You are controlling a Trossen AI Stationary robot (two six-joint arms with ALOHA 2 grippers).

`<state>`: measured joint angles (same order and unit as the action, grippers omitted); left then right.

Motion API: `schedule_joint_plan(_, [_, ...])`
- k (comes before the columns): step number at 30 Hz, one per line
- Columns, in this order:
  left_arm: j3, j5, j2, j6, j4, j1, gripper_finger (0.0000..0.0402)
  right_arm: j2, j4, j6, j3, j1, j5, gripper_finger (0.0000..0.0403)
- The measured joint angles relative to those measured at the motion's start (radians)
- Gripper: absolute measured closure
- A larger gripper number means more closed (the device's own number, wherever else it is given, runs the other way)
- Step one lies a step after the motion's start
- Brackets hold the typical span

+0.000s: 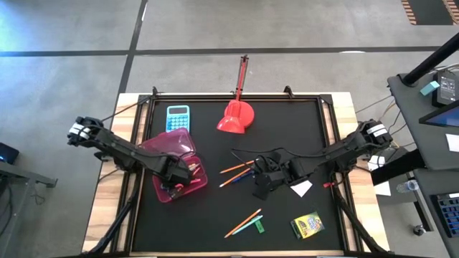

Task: Pack school essentials
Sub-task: Put the green pen into the red supply box, then put the blue pen into the red supply box

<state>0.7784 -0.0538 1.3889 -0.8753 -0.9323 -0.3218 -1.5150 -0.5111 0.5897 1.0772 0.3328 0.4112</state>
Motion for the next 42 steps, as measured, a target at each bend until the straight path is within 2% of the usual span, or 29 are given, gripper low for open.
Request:
schedule_joint_plan(4, [0.003,0.001,0.004,-0.001,0.015,0.000,0.0362,0.000,0.001,0.001,0.000,0.000,0.000,0.0252])
schedule_joint_plan(11, [0.008,0.002,-0.014,-0.004,0.016,0.000,0.0302,0.000,0.000,-0.006,-0.001,-0.021,-0.001,0.0231])
schedule_joint_plan(15, [0.015,0.002,-0.040,-0.030,0.014,0.001,0.0283,0.000,-0.001,-0.017,-0.002,-0.049,-0.045,0.0228])
schedule_joint_plan(21, [0.058,0.007,-0.104,-0.037,0.029,0.001,0.0279,-0.010,0.003,-0.078,-0.002,-0.093,-0.080,0.0237])
schedule_joint_plan(27, [0.068,0.026,-0.174,-0.039,0.202,0.001,0.0279,-0.077,0.060,-0.170,-0.002,-0.124,-0.178,0.0248])
schedule_joint_plan(35, [0.068,0.040,-0.240,-0.031,0.417,0.001,0.0279,-0.171,0.106,-0.373,-0.002,-0.134,-0.184,0.0261])
schedule_joint_plan(42, [0.068,0.065,-0.275,-0.027,0.446,0.000,0.0279,-0.243,0.132,-0.459,-0.002,-0.140,-0.183,0.0264])
